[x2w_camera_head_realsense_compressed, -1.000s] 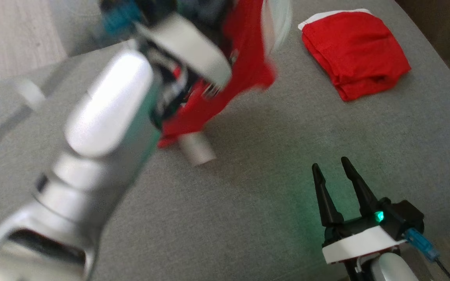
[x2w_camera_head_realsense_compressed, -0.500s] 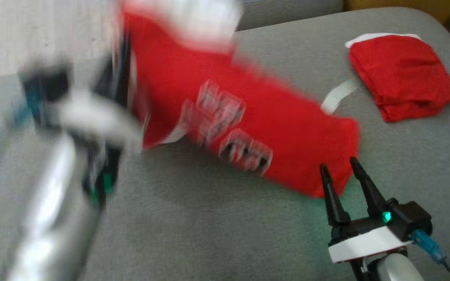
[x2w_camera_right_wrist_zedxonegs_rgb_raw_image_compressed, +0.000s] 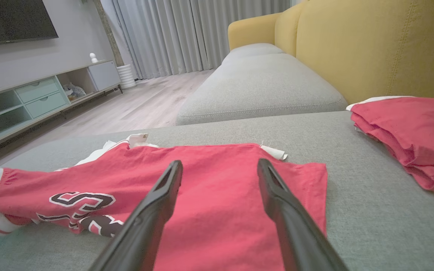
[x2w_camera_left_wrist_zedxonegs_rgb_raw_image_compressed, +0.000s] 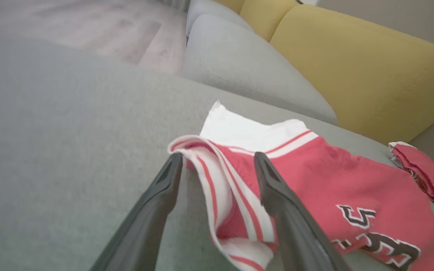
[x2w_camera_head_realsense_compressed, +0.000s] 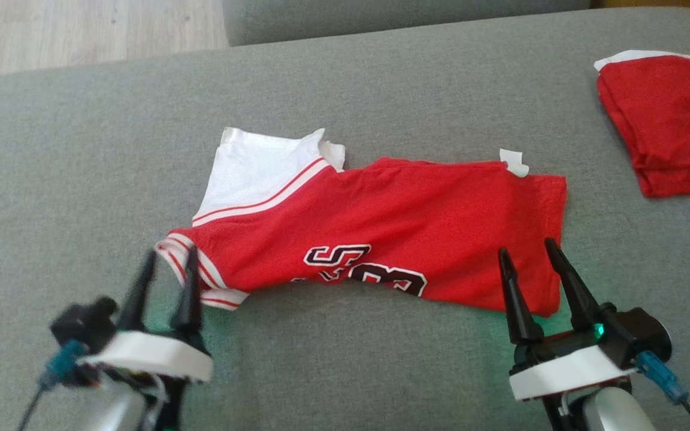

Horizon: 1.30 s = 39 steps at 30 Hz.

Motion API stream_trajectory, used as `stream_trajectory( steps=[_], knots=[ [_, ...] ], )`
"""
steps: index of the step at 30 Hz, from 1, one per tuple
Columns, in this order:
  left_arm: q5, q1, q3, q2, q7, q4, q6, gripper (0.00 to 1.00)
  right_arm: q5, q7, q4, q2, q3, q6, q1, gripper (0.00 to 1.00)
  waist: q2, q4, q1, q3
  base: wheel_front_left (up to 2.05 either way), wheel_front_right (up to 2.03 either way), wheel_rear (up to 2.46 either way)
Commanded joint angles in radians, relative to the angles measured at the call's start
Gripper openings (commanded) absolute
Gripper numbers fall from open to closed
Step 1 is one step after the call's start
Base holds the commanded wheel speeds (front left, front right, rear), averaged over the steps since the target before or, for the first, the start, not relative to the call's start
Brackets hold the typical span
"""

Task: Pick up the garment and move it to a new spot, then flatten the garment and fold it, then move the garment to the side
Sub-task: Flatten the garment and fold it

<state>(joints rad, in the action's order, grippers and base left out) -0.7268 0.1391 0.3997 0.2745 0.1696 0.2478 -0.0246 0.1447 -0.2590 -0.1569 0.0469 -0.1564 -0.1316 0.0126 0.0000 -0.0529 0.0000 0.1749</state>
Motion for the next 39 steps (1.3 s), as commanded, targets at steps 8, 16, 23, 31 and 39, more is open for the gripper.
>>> stream_trajectory(
  steps=[8, 16, 23, 31, 39],
  knots=[
    [0.151, 0.319, -0.051, 0.236, -0.135, -0.165, 0.004, 1.00, -0.023, -0.003, 0.037, 0.003, -0.041, 0.001, -0.047, 1.00, 0.0000, -0.037, 0.0000, 0.067, 0.00, 0.00, 0.00],
    [0.104, 0.542, 0.036, 0.320, -0.409, -0.110, 0.129, 1.00, -0.033, -0.003, 0.046, 0.003, -0.043, 0.001, -0.073, 1.00, 0.0000, -0.071, 0.0000, 0.132, 0.00, 0.00, 0.00],
    [-0.019, 0.693, 0.151, 0.366, -0.616, 0.011, 0.154, 1.00, -0.033, -0.003, 0.054, 0.003, -0.061, 0.001, -0.107, 1.00, 0.0000, -0.093, 0.0000, 0.206, 0.00, 0.00, 0.00],
    [-0.093, 0.768, 0.268, 0.412, -0.675, 0.130, 0.155, 1.00, -0.024, -0.003, 0.056, 0.003, -0.082, 0.001, -0.145, 1.00, 0.0000, -0.118, 0.0000, 0.261, 0.00, 0.00, 0.00],
    [-0.113, 0.813, 0.337, 0.438, -0.637, 0.184, 0.155, 1.00, -0.014, -0.003, 0.058, 0.003, -0.089, 0.001, -0.162, 1.00, 0.0000, -0.141, 0.0000, 0.291, 0.00, 0.00, 0.00]
  ],
)
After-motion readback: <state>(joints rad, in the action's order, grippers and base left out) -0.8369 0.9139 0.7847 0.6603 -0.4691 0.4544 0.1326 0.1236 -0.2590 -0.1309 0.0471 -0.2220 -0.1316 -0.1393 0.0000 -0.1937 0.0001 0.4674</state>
